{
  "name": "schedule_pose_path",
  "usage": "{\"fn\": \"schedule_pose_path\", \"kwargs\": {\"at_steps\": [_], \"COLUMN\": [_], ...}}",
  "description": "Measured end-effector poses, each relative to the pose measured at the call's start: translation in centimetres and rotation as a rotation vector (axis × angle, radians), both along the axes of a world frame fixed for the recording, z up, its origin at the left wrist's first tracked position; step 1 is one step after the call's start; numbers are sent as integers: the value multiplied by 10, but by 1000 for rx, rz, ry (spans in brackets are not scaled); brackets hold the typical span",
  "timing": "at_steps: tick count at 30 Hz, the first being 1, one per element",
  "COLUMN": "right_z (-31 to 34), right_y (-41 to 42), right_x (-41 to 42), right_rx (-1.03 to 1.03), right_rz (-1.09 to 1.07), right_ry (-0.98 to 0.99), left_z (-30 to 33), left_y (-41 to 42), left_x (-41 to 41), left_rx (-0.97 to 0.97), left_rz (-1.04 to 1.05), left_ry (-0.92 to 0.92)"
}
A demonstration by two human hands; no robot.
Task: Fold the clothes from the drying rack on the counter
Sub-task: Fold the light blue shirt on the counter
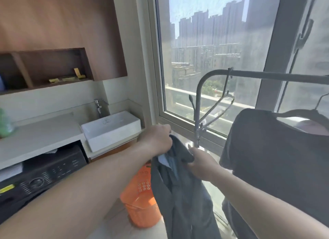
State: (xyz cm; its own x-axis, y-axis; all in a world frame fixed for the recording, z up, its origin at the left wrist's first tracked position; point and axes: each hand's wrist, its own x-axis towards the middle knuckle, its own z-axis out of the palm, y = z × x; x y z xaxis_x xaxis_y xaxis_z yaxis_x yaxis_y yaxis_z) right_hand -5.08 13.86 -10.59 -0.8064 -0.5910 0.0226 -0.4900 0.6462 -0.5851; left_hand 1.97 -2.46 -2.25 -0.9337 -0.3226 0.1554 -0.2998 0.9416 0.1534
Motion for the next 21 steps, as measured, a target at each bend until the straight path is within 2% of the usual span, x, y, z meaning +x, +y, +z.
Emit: {"fn": "schedule_pose_path", "kwargs": {"at_steps": [3, 6, 8, 14, 21], "right_z": [-2, 3, 13, 61, 121], "right_y": [-27, -59, -84, -184, -307], "right_x": [8, 19, 26, 40, 64], "right_rx": [141, 277, 257, 227, 82], "right_rz": [69, 103, 143, 192, 232], "right_ry": [83, 258, 306, 259, 275], "left_z": [4, 7, 10, 33, 52], "left_y": [-38, -82, -110, -196, -310], "left_x": [25, 52, 70, 128, 190], "left_rx": [26, 4, 0, -9, 140], "left_rz": [97, 177, 216, 360, 482], "left_ry": [-70, -108, -118, -56, 71]}}
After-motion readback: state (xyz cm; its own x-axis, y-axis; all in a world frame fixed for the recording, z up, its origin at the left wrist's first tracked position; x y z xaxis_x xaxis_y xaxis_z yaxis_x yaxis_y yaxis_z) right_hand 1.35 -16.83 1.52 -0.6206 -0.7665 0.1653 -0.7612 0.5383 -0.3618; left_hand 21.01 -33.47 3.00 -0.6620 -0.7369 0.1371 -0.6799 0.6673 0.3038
